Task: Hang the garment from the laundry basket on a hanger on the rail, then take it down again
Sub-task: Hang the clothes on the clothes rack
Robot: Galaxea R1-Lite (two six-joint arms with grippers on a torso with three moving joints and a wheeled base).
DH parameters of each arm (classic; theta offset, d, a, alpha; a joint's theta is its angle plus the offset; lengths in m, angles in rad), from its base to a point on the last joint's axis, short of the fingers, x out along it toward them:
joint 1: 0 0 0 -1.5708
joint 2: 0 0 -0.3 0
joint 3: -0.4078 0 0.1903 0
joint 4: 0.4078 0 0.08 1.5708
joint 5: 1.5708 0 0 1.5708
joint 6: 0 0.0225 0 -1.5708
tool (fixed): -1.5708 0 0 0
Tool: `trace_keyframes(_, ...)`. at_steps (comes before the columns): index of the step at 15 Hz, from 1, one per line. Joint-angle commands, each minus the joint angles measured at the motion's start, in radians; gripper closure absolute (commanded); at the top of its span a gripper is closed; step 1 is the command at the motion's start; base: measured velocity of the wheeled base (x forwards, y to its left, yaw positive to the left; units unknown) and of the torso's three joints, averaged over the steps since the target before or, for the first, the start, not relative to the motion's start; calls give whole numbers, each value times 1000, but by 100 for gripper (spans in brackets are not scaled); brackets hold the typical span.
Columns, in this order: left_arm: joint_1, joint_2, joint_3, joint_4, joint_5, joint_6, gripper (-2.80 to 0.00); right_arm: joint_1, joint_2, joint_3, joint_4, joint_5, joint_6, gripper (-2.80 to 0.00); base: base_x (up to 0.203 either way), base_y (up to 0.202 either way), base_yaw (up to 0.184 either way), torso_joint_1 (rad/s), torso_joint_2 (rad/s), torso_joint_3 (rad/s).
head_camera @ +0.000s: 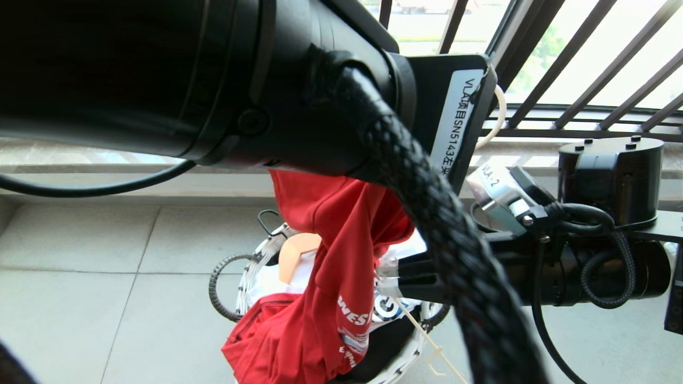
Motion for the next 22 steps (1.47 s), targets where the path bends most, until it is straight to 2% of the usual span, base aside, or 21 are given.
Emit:
trace_keyframes(1, -13, 6, -3, 2, 3, -2, 0, -1, -10, 8, -41, 3, 21, 0, 0, 0, 0, 0, 0, 0)
trace_keyframes(7, -31, 6, -1, -16, 6, 3, 0, 0, -39, 23, -46, 4, 21, 0, 0, 0, 0, 0, 0, 0)
trace_keyframes(8, -31, 6, -3, -16, 6, 3, -280, 0, -42, 24, -46, 4, 21, 0, 0, 0, 0, 0, 0, 0)
trace_keyframes(16, -50, -8, 9, -15, 5, -2, -280, -1, -68, 35, -46, 6, 19, 0, 0, 0, 0, 0, 0, 0)
trace_keyframes(22, -23, -168, 214, -17, 8, -5, -280, -13, -102, 46, -46, -2, 21, 0, 0, 0, 0, 0, 0, 0)
